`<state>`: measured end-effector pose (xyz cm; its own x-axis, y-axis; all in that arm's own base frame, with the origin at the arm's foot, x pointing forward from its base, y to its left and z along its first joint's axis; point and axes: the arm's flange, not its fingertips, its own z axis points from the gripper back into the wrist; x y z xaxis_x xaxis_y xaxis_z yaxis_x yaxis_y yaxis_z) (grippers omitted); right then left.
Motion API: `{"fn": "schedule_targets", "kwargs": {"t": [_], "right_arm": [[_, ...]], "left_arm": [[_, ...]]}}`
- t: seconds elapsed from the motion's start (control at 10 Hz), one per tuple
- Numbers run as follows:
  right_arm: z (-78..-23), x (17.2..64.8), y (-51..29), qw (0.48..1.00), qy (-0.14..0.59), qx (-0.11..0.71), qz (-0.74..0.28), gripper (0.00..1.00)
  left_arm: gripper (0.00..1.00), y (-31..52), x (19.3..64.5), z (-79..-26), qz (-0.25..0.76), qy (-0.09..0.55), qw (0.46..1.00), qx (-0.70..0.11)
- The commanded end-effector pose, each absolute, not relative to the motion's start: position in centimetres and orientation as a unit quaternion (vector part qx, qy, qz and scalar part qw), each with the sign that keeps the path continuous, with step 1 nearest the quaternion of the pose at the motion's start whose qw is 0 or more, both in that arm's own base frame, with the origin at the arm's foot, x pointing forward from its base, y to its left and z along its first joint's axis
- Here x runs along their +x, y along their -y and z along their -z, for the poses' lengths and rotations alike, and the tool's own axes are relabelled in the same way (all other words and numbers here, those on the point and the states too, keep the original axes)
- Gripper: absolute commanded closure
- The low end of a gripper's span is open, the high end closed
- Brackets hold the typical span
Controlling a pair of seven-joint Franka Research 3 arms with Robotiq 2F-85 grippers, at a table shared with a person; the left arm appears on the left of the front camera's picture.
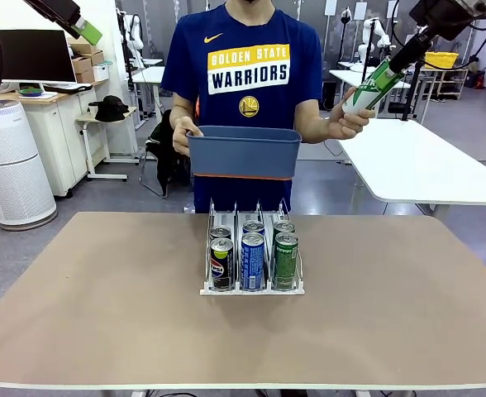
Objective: Fill the beverage cans into the dispenser.
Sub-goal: Pick up the Sprite handed by the human, then place the picked Sprite in the line of the Automatic Can Dispenser with the same cans.
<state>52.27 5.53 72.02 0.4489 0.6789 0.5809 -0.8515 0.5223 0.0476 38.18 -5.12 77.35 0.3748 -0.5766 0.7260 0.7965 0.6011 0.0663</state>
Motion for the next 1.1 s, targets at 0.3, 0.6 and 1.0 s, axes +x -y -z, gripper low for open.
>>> {"fn": "schedule_targets", "kwargs": {"t": [0.3,0.6,1.0], "right_arm": [[-72.05,52.26,-5.58,0.833,0.257,0.172,-0.459,1.00],[-72.05,52.26,-5.58,0.833,0.257,0.172,-0.459,1.00],[-72.05,52.26,-5.58,0.833,0.257,0.172,-0.459,1.00]], "left_arm": [[0.00,5.17,38.07,-77.25,0.421,0.367,0.816,-0.147],[0.00,5.17,38.07,-77.25,0.421,0.367,0.816,-0.147],[0.00,5.17,38.07,-77.25,0.421,0.367,0.816,-0.147]]}}
